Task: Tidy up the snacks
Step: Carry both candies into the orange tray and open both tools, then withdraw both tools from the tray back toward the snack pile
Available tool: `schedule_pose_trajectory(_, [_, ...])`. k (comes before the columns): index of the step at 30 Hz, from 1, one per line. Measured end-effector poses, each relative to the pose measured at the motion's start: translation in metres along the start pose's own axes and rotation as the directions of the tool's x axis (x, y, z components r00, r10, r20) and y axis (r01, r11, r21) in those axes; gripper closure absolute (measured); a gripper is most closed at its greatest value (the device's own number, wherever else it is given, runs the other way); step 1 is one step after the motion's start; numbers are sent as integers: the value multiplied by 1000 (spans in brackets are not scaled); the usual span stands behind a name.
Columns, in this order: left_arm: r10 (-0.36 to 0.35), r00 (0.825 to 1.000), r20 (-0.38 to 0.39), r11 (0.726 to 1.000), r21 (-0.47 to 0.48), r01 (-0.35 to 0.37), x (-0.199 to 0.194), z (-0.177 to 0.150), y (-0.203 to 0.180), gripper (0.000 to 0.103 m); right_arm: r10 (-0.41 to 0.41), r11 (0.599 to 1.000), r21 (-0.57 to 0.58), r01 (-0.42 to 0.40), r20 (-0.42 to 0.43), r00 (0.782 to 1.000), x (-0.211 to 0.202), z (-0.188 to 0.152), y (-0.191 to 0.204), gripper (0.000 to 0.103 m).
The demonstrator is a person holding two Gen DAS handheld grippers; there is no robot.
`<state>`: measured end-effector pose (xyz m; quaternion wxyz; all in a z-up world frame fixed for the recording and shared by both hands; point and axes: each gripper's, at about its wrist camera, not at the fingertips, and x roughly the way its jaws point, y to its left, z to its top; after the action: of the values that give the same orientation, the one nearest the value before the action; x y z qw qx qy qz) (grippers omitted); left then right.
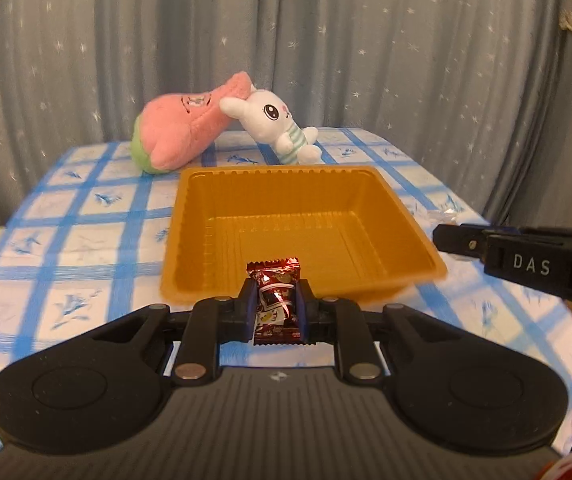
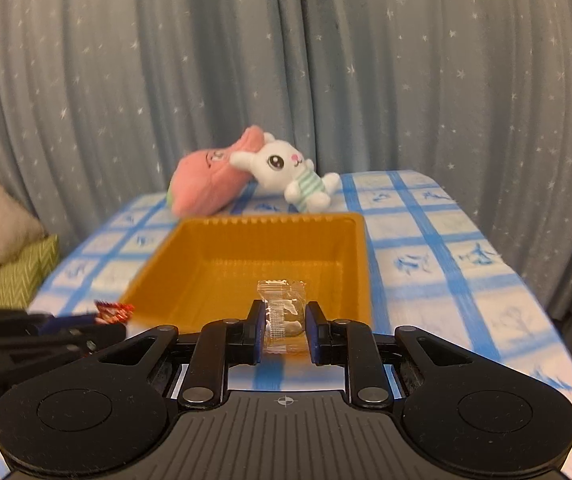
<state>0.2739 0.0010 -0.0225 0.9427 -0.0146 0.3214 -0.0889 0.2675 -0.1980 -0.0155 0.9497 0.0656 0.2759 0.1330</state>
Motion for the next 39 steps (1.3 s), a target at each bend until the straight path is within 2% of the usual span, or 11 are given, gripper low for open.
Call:
schedule_pose_trajectory(7, [-34,999,-1,996,-83,34,48,24,22,85,6,998,55,-3,-48,999,57,21,-12,82])
schedule_pose_trajectory(15, [-57,998,-4,991,-121,56,83,36,37,83,12,997,81,-4,-104,995,95,19,-19,82])
schedule_pose_trajectory(23, [-25,1000,-7,990,-136,24,80,36,49,81,24,995,100,-13,-114,993,109,20,-20,81])
schedule_pose_trajectory(28, [-13,1000,0,993,-119,13,74,35,48,77,49,990,134,-39,-77,996,109,20,-20,81])
schedule_pose_trajectory(29, [-11,1000,1,993,-114,11,73,35,47,76,62,989,138,-52,-68,996,109,21,-19,80])
schedule_pose_trajectory(32, [-6,1000,3,994,-111,7,70,34,47,71,66,986,158,-59,-40,997,105,25,-19,34])
schedule_pose_trajectory(39, [-7,999,33,994,-108,10,50,32,41,70,19,983,184,-24,28,999,80,32,-29,34])
